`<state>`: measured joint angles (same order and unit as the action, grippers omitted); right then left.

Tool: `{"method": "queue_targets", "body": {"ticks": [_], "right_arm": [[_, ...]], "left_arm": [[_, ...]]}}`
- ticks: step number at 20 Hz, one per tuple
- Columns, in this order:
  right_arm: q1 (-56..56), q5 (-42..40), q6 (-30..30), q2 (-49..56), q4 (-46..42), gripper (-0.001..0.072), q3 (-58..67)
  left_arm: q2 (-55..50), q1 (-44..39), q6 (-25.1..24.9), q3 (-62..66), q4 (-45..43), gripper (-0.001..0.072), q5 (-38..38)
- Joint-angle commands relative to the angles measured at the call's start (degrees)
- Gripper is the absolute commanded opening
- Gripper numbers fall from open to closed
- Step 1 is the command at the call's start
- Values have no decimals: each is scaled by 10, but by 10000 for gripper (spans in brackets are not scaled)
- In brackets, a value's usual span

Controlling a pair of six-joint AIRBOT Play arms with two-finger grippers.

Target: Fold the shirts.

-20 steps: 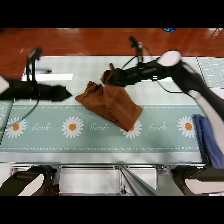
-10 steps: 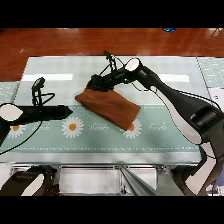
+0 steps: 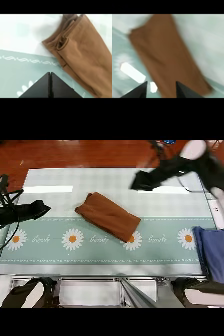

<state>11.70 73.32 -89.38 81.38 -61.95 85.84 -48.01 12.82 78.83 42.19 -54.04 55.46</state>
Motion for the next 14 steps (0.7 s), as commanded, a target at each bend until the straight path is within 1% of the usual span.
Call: {"method": "queue_targets", "body": {"ticks": [1,2,3,4,5,7,8,10,13,14], "right_arm": [[-24,-130,-170,-196,-245,409,-236],[-24,-182,-215,-239,-244,409,-317],[-24,-233,-252,-272,-225,409,-396],[-24,-269,-265,-288,-186,409,-455],[-24,-296,-259,-290,-129,409,-505],[-21,-328,-195,-273,-1,409,-567],[-21,-328,-146,-256,57,409,-580],[-5,-317,-59,-201,155,409,-581],[29,-330,55,-125,304,409,-578],[37,-333,88,-103,341,409,-571]], "left_arm": [[3,3,-2,-11,0,17,16],[2,-7,-2,-21,0,17,16],[2,-20,-2,-32,0,17,13],[2,-34,-2,-43,0,17,5],[2,-47,-1,-52,1,17,-3],[0,-72,12,-68,1,17,-20],[-2,-84,23,-71,1,17,-25],[-6,-99,24,-70,18,17,-27],[-6,-111,24,-70,41,17,-45],[-6,-112,24,-70,49,17,-47]]}}
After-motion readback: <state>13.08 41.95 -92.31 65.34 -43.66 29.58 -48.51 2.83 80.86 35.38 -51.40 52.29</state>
